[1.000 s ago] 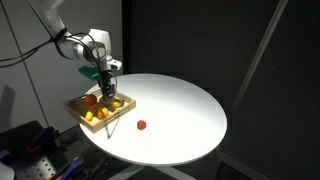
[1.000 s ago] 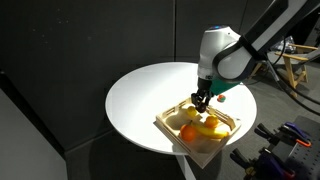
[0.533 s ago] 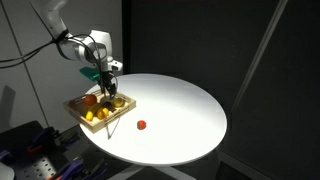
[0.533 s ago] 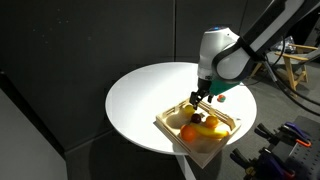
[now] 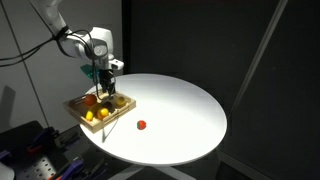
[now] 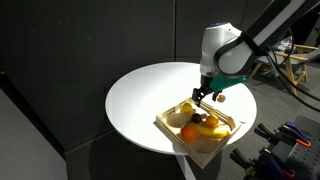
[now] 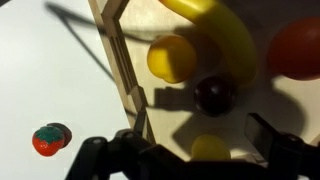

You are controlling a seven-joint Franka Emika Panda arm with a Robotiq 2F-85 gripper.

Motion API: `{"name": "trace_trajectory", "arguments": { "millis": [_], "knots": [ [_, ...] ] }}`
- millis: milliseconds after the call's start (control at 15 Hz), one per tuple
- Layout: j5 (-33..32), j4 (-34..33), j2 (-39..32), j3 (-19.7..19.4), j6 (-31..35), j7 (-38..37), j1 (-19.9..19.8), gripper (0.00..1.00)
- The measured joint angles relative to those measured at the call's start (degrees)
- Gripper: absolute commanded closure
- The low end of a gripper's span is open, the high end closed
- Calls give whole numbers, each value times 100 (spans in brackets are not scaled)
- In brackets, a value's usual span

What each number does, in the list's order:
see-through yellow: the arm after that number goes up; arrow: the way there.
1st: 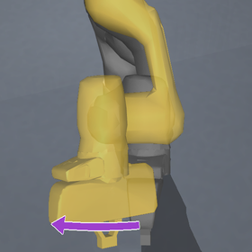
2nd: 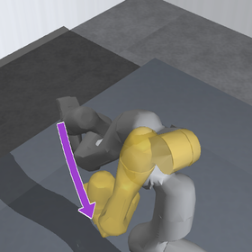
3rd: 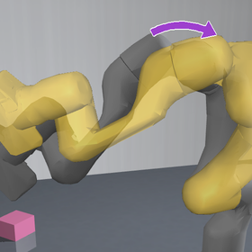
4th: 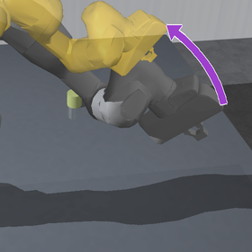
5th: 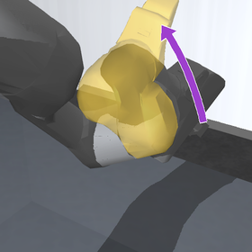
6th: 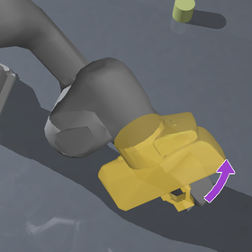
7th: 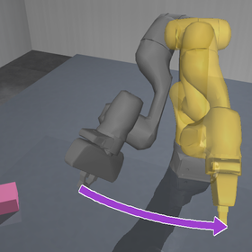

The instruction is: Pick up the red apple from the table and put it in the wooden tray

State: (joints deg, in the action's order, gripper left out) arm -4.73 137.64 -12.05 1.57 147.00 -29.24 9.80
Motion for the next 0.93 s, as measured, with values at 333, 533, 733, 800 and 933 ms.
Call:
{"name": "trace_trajectory", "arguments": {
  "millis": [333,533,733,800,933],
  "knots": [
    [0,64,450,22,-753,9,0,0],
    [0,95,749,38,-1124,41,-5,0],
    [0,151,1044,58,-1447,196,-36,0],
    [0,180,1140,70,-1541,296,-58,0],
    [0,243,1337,91,-1725,512,-102,0]
  ]
}}
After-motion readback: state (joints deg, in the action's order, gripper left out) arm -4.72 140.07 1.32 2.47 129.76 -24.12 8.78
